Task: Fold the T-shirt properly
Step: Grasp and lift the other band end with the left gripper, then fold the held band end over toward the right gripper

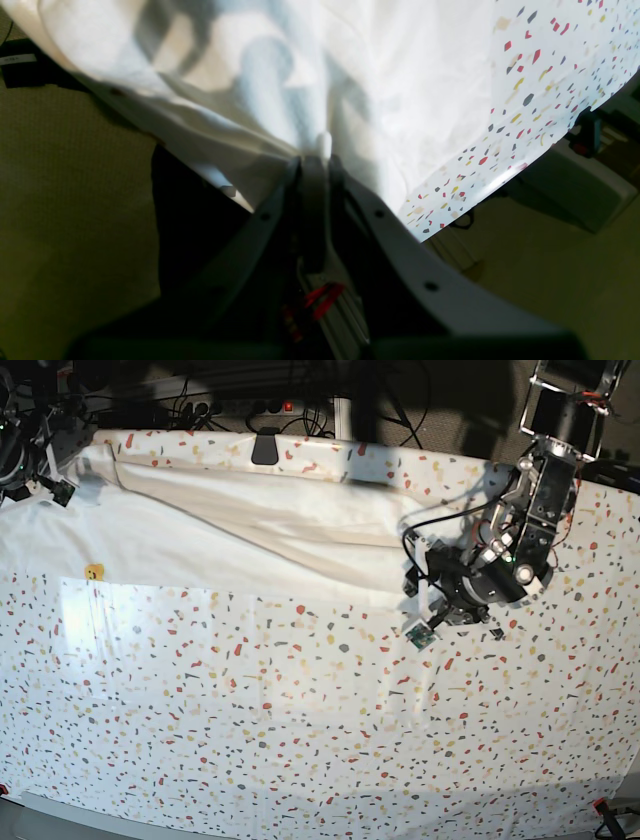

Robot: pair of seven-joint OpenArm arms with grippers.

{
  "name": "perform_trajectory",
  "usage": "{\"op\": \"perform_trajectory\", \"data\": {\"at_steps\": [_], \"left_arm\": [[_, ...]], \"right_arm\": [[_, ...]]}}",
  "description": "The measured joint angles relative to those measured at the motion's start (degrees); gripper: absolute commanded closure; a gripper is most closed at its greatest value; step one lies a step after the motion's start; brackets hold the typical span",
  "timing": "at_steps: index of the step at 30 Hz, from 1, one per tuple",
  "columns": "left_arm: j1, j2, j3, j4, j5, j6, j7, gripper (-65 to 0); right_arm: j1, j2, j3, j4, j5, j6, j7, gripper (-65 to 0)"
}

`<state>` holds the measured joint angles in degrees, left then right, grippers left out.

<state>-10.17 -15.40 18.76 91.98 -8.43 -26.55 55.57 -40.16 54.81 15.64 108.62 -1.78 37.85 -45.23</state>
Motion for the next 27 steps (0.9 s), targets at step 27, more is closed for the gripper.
{"op": "perform_trajectory", "data": {"at_steps": [27], "left_arm": [[-0.02, -0.35, 0.04, 1.07, -0.26, 4.07, 3.08, 0.0]], "right_arm": [[0.00, 0.00, 0.00, 0.00, 0.00, -0.44, 0.20, 0.0]]}}
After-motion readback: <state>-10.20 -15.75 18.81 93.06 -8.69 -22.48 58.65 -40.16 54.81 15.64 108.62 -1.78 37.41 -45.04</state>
